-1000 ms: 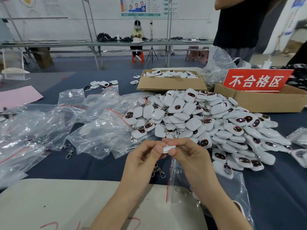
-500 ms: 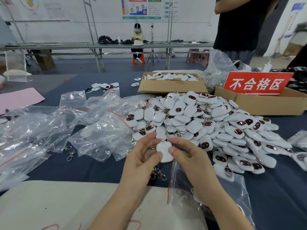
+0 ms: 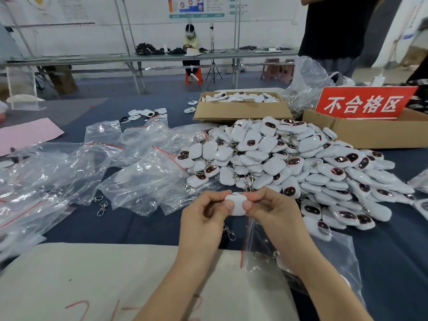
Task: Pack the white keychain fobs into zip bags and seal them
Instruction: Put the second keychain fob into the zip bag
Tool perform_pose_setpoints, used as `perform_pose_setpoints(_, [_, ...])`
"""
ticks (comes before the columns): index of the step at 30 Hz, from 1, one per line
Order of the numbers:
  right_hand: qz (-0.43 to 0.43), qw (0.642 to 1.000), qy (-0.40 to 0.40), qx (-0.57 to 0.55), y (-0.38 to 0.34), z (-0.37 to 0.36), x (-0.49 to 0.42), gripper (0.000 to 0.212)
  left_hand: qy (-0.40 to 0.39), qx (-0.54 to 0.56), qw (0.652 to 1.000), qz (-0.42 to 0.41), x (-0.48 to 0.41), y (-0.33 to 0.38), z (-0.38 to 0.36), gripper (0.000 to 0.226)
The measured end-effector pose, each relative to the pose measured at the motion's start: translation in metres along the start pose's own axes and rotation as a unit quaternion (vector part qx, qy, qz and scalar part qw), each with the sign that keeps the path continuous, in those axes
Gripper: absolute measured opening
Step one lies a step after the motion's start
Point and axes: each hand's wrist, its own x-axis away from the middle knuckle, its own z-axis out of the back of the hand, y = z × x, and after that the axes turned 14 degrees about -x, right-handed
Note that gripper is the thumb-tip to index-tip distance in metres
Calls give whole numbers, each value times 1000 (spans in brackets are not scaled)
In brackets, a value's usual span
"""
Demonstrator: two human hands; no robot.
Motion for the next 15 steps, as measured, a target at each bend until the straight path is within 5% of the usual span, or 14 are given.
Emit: perform_pose_setpoints(15, [-6, 999, -6, -42, -1, 2, -3, 19, -38, -109, 992, -40, 4, -2, -2, 39])
